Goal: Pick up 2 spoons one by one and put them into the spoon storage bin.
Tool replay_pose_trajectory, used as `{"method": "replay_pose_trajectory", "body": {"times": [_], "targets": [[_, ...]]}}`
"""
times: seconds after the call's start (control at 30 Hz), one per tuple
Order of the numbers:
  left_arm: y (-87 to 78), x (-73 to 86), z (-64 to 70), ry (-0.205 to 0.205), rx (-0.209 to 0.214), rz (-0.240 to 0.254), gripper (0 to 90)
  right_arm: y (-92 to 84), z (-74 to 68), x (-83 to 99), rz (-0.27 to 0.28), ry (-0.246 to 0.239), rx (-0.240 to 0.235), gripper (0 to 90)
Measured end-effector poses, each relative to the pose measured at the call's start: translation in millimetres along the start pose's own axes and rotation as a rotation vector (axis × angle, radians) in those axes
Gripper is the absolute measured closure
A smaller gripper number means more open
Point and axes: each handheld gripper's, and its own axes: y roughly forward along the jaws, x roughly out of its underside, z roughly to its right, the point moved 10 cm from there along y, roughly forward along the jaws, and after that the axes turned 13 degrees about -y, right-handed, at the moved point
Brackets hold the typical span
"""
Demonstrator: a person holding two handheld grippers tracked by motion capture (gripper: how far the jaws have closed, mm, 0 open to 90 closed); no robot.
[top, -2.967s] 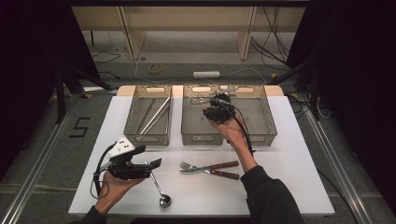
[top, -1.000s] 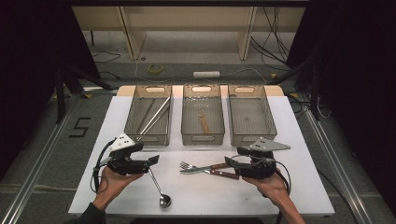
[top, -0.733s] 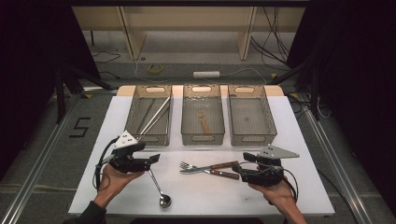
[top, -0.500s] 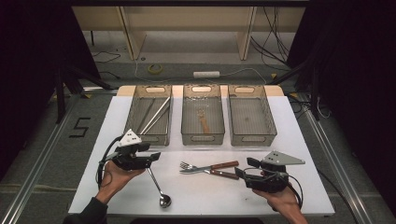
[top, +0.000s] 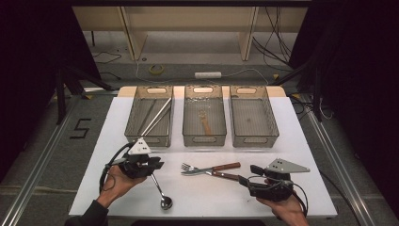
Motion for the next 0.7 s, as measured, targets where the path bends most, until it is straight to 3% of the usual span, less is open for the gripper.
{"method": "replay_pose_trajectory", "body": {"times": [0.43, 0.7], "targets": [[-1.1, 28.7, 28.5, 0.06, 0.041, -0.19, 45.2, 0.4, -1.0, 1.7, -0.005, 0.005, -0.007, 37.2], [-5.8, 42.5, 51.4, 0.067, 0.065, -0.233, 41.7, 1.1, -2.2, 2.9, -0.013, 0.005, -0.012, 37.2]]}}
